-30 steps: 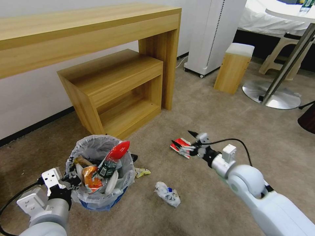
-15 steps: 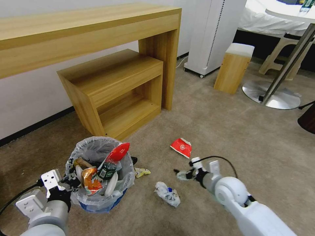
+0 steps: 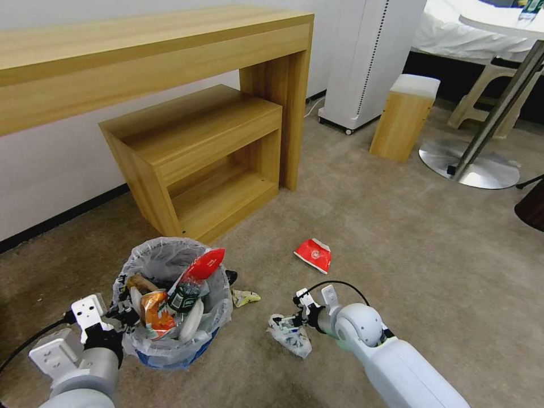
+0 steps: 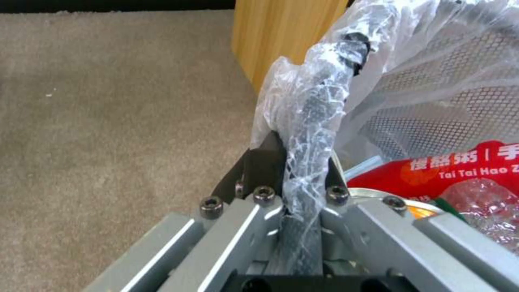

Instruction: Pick up the trash bin and place the garbage on the floor into it.

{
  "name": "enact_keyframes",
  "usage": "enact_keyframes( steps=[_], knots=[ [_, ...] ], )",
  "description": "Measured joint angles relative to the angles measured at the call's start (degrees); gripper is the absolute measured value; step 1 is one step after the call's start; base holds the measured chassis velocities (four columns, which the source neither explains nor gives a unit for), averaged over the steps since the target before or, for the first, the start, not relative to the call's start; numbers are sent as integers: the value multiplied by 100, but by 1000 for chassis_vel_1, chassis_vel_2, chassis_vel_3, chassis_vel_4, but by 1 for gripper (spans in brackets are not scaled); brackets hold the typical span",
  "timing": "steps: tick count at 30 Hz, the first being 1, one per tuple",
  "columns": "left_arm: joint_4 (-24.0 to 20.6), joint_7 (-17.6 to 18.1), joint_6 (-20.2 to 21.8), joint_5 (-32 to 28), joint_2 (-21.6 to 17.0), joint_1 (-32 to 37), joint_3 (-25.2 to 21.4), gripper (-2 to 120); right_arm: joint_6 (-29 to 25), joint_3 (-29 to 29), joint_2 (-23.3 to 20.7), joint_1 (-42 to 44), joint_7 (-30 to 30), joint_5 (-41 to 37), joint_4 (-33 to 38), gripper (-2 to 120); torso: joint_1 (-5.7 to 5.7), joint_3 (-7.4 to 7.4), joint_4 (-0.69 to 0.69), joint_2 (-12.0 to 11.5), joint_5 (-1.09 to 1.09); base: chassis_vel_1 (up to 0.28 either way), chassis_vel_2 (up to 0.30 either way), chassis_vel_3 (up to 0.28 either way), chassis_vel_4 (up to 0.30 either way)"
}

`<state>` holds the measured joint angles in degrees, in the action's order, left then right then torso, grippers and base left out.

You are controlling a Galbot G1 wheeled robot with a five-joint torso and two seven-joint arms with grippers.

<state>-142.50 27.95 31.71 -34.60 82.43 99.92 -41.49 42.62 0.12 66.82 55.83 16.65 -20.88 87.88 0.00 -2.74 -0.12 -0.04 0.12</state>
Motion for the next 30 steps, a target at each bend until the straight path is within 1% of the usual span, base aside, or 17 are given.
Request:
enact_keyframes(
  steps=[2,3,4,5,6,9,12,15,25,30],
  knots=[
    [22,0,0,47,33,2,21,1,-98,-32,54,-121,425,393,-252,100,0,0,-1,0,1,0,0,0,0],
    [22,0,0,47,33,2,21,1,-98,-32,54,-121,425,393,-252,100,0,0,-1,0,1,0,0,0,0],
    [33,-2,0,74,50,2,25,1,-321,-64,132,-215,875,716,-432,100,0,0,0,0,0,0,0,0,0],
    [35,-2,-2,83,53,-1,21,1,-395,-86,168,-252,1070,834,-504,100,0,0,0,0,0,0,0,0,0],
    [35,-2,-2,83,53,-1,21,1,-395,-86,168,-252,1070,834,-504,100,0,0,0,0,0,0,0,0,0],
    [35,-3,-2,94,64,-13,-3,1,-583,-211,371,-395,1561,1186,-838,100,0,0,0,0,0,0,0,0,0],
    [41,-4,-2,99,69,-24,-19,1,-672,-280,492,-424,1686,1332,-1005,100,0,0,0,0,-1,0,0,0,0],
    [66,-5,-3,99,67,-49,-34,1,-676,-322,498,-420,1688,1354,-1021,100,0,0,0,0,0,0,0,0,0],
    [189,-10,-4,84,68,-154,-33,1,-681,-374,362,-348,1545,1420,-1164,100,0,0,-1,-1,0,0,0,0,0],
    [214,-10,-5,81,47,-160,-87,1,-694,-368,343,-339,1552,1495,-1183,96,0,0,0,-1,-1,0,0,0,0]
  ],
)
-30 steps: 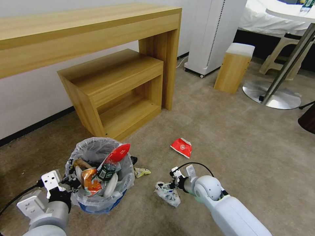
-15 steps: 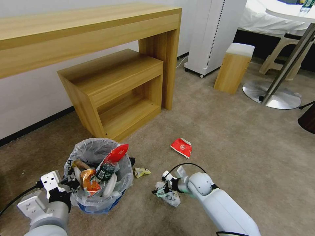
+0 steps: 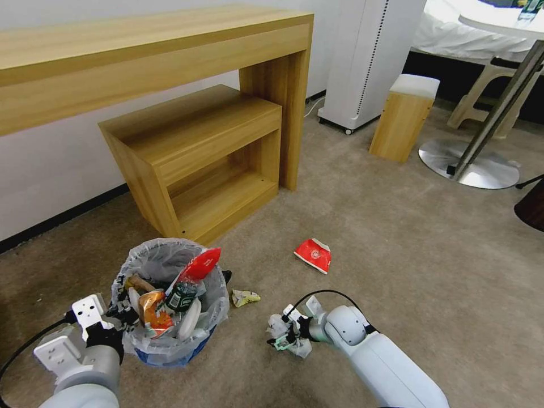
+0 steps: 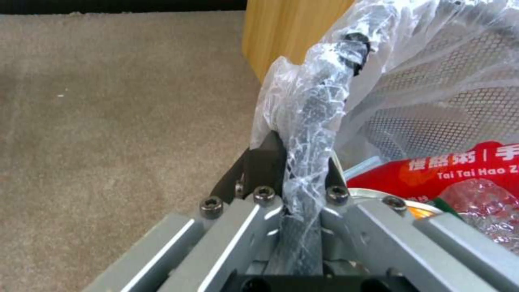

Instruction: Pick up the trash bin and place the garbage on the floor into it.

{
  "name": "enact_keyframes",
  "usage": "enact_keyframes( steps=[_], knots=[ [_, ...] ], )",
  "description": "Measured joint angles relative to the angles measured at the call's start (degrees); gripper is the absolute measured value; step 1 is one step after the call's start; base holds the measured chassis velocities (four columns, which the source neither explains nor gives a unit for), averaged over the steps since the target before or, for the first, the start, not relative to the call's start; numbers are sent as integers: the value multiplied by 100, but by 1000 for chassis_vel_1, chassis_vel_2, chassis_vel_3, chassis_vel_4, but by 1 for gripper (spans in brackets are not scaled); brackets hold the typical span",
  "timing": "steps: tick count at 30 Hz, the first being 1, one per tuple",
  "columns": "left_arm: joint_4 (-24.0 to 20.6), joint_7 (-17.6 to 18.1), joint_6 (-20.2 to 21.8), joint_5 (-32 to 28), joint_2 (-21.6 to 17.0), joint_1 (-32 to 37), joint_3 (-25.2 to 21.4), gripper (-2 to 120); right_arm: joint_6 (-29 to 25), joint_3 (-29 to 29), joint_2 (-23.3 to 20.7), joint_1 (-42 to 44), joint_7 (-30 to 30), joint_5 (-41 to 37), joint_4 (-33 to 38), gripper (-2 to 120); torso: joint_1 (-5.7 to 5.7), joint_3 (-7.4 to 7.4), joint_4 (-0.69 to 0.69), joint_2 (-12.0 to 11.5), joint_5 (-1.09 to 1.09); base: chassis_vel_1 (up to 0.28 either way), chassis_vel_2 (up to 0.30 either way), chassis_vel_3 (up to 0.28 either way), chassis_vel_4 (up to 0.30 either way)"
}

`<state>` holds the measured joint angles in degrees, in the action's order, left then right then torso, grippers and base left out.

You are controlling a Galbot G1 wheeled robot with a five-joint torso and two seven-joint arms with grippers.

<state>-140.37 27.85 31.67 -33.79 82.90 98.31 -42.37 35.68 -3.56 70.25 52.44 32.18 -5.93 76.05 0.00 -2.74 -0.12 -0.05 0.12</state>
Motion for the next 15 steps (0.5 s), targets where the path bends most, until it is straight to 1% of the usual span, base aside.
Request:
enact_keyframes(
  steps=[1,3,5,7,9,10,11,12,13,14,15],
  knots=[
    [1,-1,0,-3,-3,-1,-5,1,0,2,1,1,0,36,-5,93,0,0,0,0,0,0,0,0,0],
    [0,0,0,-41,-10,-8,-27,1,-16,10,16,9,0,209,-52,82,0,0,0,0,0,0,0,0,0],
    [0,0,0,-56,-14,-10,-39,1,-21,14,21,12,-1,240,-63,81,0,0,0,0,0,0,0,0,0],
    [5,-1,0,-114,-41,-15,-137,1,-49,28,34,36,-3,344,-98,68,0,0,0,0,0,0,0,0,0],
    [8,-1,-1,-124,-49,-16,-161,1,-52,30,33,41,-3,357,-101,65,0,0,0,0,0,0,0,0,0],
    [11,1,0,-152,-63,-13,-214,1,-57,35,19,51,-3,367,-101,59,0,0,0,0,0,0,0,0,0],
    [11,1,0,-152,-63,-13,-214,1,-57,35,19,51,-3,367,-101,59,0,0,0,0,0,0,0,0,0],
    [12,1,-1,-164,-67,-12,-238,1,-59,41,4,62,-3,373,-93,54,0,0,0,0,0,0,0,0,0],
    [11,1,0,-166,-68,-11,-241,1,-60,42,1,65,-3,373,-91,52,0,0,0,0,0,0,0,0,0],
    [10,2,-1,-172,-64,-6,-250,1,-63,48,-28,79,-3,374,-55,44,0,0,0,0,0,0,0,0,0],
    [10,2,-1,-172,-64,-6,-250,1,-63,48,-28,79,-3,374,-55,44,0,0,0,0,0,0,0,0,0]
  ],
)
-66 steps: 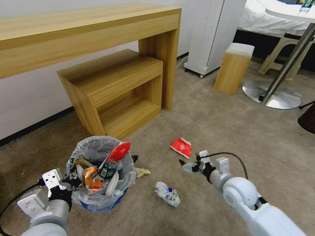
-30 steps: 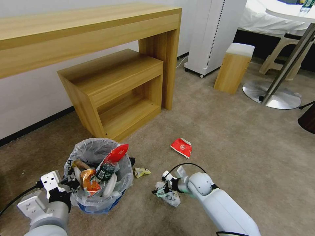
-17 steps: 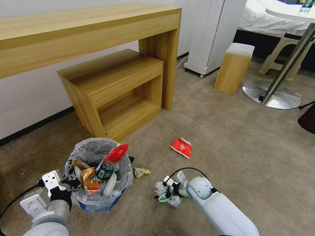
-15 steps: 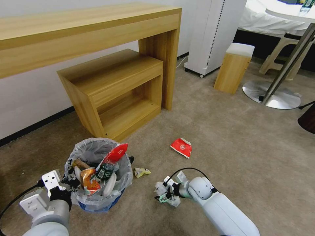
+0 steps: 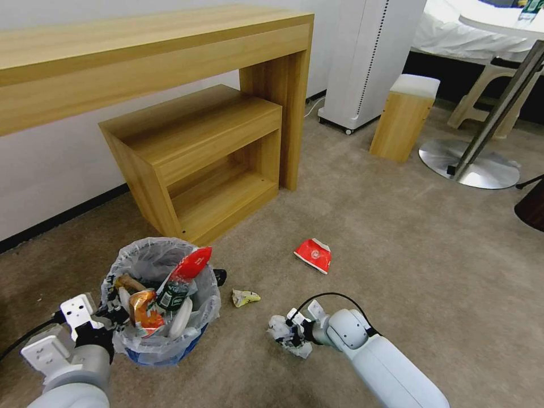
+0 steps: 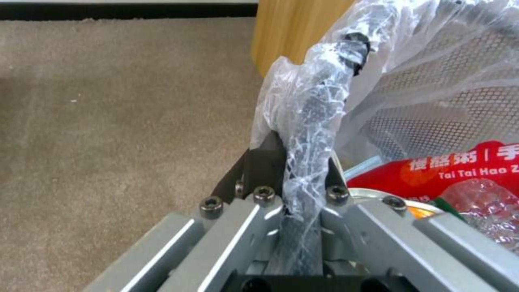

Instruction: Pick up the trash bin and place the garbage on the floor into it.

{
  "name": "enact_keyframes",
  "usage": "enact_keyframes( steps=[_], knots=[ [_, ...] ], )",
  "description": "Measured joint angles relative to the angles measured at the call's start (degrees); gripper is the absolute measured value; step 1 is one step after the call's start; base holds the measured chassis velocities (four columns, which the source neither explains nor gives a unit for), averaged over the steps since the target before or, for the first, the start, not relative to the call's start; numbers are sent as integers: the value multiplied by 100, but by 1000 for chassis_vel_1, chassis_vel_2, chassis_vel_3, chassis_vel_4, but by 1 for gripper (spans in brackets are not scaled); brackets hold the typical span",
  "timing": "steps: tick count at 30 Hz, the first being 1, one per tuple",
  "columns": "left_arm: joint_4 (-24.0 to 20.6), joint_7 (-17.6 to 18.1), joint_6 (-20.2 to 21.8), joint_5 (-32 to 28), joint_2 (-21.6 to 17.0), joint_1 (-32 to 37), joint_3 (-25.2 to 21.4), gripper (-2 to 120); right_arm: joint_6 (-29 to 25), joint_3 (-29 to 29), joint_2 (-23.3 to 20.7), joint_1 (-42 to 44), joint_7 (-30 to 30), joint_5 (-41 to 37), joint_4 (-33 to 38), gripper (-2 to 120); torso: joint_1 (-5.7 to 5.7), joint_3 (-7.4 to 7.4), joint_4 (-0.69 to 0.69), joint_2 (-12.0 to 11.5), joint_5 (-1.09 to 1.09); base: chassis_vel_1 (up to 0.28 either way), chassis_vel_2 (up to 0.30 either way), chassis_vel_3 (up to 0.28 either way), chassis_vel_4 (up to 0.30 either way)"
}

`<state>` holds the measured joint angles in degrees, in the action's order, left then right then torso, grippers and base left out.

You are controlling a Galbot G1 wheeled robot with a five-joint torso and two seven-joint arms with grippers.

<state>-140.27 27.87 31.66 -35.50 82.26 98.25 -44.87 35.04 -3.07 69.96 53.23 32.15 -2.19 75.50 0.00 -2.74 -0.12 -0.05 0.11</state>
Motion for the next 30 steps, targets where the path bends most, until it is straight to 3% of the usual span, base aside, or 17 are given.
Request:
enact_keyframes(
  steps=[11,17,19,20,21,22,24,26,28,30],
  knots=[
    [-89,5,-3,9,40,61,-36,1,-84,23,-158,51,-91,-27,124,1,0,0,0,0,0,0,0,0,0],
    [-91,9,-8,9,38,88,-69,1,-398,5,-339,74,-437,-365,342,0,0,0,0,0,-1,0,0,0,0],
    [-94,10,-9,10,37,96,-71,1,-1060,-21,-578,78,-477,-957,632,0,0,0,-1,0,1,0,0,0,0],
    [-94,10,-9,10,37,96,-71,1,-1060,-21,-578,78,-477,-957,632,0,0,0,-1,0,1,0,0,0,0],
    [-86,10,-10,17,37,95,-71,1,-2120,-63,-772,11,-69,-1621,834,0,0,0,-2,0,0,0,0,0,0],
    [-67,10,-11,23,38,90,-67,1,-2652,-79,-857,-82,283,-1976,945,0,0,0,-1,0,-2,0,0,0,0],
    [-51,11,-12,30,41,85,-60,1,-2951,-87,-917,-172,546,-2232,1053,0,0,0,0,0,-2,0,0,0,0],
    [-13,14,-12,61,57,73,-28,1,-3463,-244,-1115,-571,1221,-3131,1517,0,-1,0,0,0,1,0,0,0,0],
    [-8,14,-12,69,60,73,-23,1,-3549,-301,-1144,-688,1373,-3354,1593,0,0,0,-1,0,1,0,0,0,0],
    [4,13,-12,85,67,56,-8,1,-3881,-573,-1165,-1316,2226,-4306,1801,0,-1,0,1,0,2,0,0,0,0]
  ],
)
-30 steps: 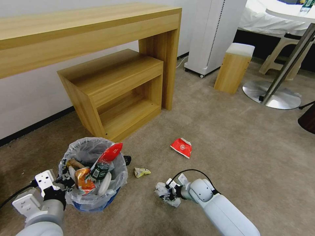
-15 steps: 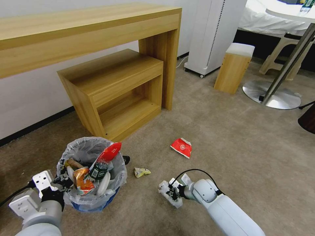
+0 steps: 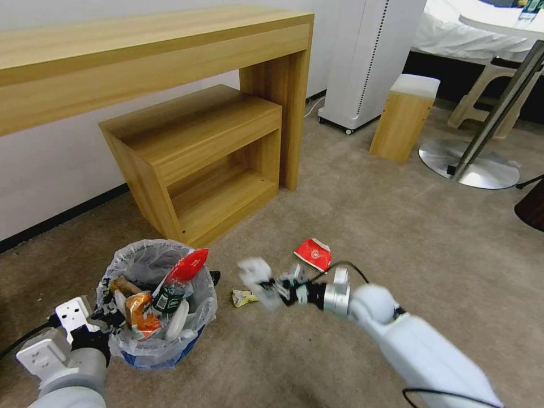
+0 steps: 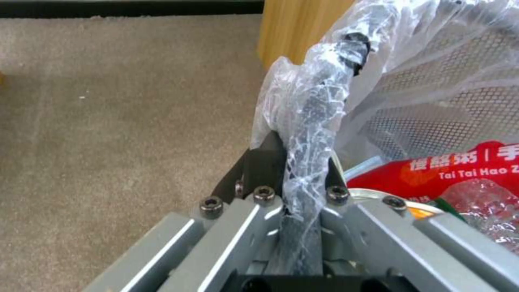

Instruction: Pick up the trash bin and place the garbage on the floor into it.

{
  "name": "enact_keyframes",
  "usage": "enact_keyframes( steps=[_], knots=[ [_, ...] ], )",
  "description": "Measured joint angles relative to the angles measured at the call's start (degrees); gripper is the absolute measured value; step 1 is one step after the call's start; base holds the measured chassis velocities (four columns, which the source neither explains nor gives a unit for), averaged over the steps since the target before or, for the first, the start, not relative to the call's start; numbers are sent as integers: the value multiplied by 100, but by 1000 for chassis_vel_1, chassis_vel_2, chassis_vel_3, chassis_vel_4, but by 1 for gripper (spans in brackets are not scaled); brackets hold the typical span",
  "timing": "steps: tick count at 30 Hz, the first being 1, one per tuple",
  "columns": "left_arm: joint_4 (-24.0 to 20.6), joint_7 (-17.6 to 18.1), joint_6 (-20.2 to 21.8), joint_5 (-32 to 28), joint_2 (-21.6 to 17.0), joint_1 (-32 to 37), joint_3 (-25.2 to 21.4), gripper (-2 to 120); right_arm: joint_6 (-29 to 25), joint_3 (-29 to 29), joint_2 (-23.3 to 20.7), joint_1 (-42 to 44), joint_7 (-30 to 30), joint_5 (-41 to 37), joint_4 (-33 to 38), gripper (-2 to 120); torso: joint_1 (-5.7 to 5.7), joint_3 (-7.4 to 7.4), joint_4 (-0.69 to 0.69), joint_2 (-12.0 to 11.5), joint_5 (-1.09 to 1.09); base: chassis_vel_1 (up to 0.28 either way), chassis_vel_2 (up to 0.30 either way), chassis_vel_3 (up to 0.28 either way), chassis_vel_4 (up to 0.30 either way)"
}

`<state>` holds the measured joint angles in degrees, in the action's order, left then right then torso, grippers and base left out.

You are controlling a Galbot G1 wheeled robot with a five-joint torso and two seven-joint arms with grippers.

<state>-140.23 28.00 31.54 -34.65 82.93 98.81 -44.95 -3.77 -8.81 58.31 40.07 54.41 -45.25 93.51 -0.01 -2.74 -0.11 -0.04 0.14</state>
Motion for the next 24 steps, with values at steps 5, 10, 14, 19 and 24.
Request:
enact_keyframes(
  steps=[5,10,14,19,24],
  knots=[
    [10,0,0,6,18,-21,24,1,-32,-421,210,-669,423,-768,-22,0,0,0,-1,0,-2,0,0,0,0],
    [13,-3,-5,4,36,-44,45,1,-120,-1300,866,-1412,-303,-1175,-442,0,0,0,0,0,0,0,0,0,0],
    [11,-4,-5,-32,30,-93,43,1,-150,-1773,1321,-1702,-778,-1142,-779,0,0,0,1,0,0,0,0,0,0],
    [-11,-5,-5,-56,28,-101,51,1,-191,-2052,1585,-1852,-926,-1063,-1107,0,0,0,0,0,-1,0,0,0,0],
    [-17,-6,-5,-69,17,-107,57,1,-191,-2176,1680,-1873,-929,-924,-1258,0,0,0,0,0,-1,0,0,0,0]
  ],
)
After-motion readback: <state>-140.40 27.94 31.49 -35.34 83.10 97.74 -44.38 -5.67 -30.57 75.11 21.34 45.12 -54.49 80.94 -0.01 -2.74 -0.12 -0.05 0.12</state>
